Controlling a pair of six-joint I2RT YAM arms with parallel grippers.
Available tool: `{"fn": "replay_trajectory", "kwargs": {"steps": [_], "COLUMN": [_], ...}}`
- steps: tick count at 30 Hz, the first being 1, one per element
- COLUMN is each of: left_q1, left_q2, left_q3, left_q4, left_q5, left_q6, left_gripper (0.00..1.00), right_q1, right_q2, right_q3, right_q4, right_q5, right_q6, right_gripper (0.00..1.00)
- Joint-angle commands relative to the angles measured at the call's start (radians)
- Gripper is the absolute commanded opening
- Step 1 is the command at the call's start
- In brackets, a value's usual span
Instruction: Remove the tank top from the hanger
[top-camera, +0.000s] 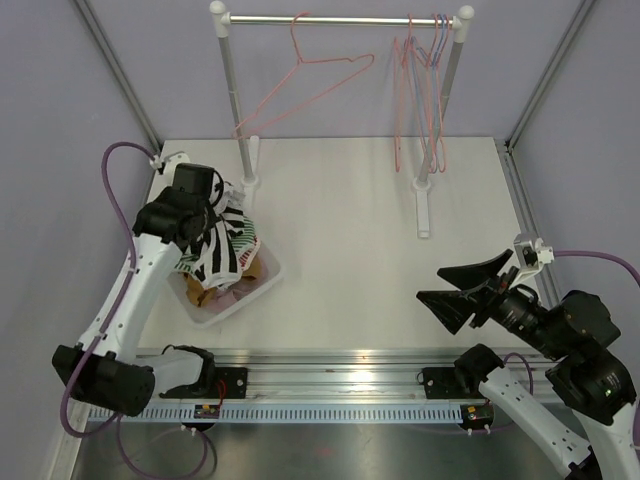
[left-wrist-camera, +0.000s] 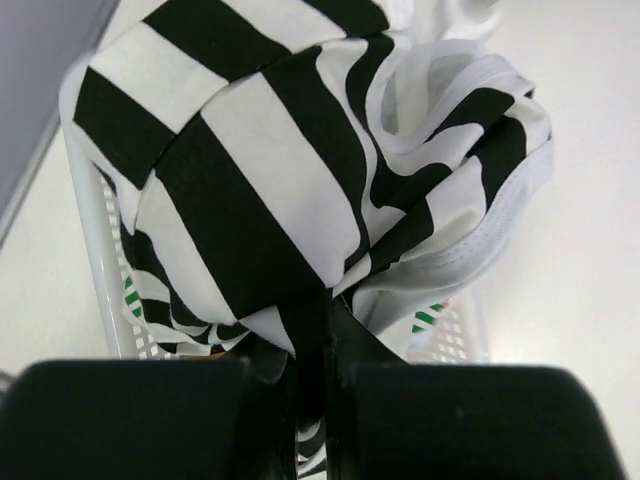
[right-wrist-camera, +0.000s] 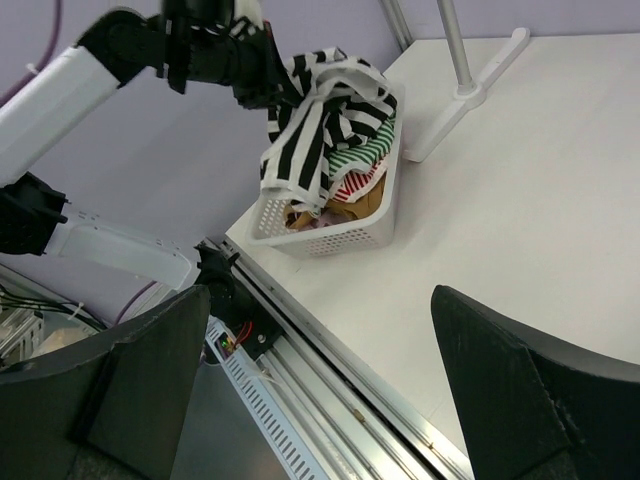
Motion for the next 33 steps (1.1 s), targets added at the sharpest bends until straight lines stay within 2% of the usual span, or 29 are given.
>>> {"fn": "replay_trajectory", "kwargs": {"steps": [1, 7, 11, 15, 17, 18, 20, 21, 22, 26, 28, 33], "left_q1": [0.083, 0.096, 0.111, 0.119, 0.120, 0.122, 0.125, 0.125, 0.126, 0.126, 0.126, 0.126], "left_q2": [0.092, 0.264, 0.312, 0.287, 0.241, 0.218, 0.133, 0.100, 0.045, -0.091, -0.175, -0.343], "left_q3": [-0.133, -0.338, -0.412, -0.399, -0.386, -0.376, -0.359, -0.339, -0.328, -0.262, -0.219, -0.155], "left_q4": [0.080, 0.179, 0.259, 0.264, 0.244, 0.238, 0.218, 0.197, 0.187, 0.125, 0.085, 0.034], "left_q5": [0.116, 0.027, 0.071, 0.100, 0.094, 0.094, 0.096, 0.093, 0.094, 0.082, 0.062, 0.079], "left_q6": [-0.086, -0.316, -0.368, -0.369, -0.367, -0.359, -0.340, -0.338, -0.332, -0.280, -0.254, -0.079], "left_gripper": [0.00, 0.00, 0.00, 0.00, 0.12, 0.28, 0.50, 0.74, 0.80, 0.99, 0.99, 0.99], "right_q1": [0.003, 0.003, 0.003, 0.003, 0.003, 0.003, 0.003, 0.003, 0.003, 0.003, 0.002, 0.003], "right_q2": [0.025, 0.054, 0.053, 0.039, 0.039, 0.039, 0.048, 0.054, 0.071, 0.120, 0.160, 0.246], "right_q3": [0.030, 0.036, 0.041, 0.058, 0.074, 0.081, 0.093, 0.097, 0.101, 0.098, 0.093, 0.093], "right_q4": [0.057, 0.000, -0.032, -0.075, -0.097, -0.121, -0.144, -0.163, -0.170, -0.189, -0.201, -0.233], "right_q5": [-0.012, 0.079, 0.085, 0.125, 0.154, 0.190, 0.232, 0.275, 0.303, 0.399, 0.494, 0.762], "right_q6": [-0.017, 0.009, 0.015, 0.012, 0.003, 0.000, -0.005, -0.008, -0.009, -0.023, -0.035, -0.087], "right_gripper": [0.99, 1.00, 1.00, 0.99, 0.99, 0.99, 0.99, 1.00, 1.00, 1.00, 1.00, 0.99]}}
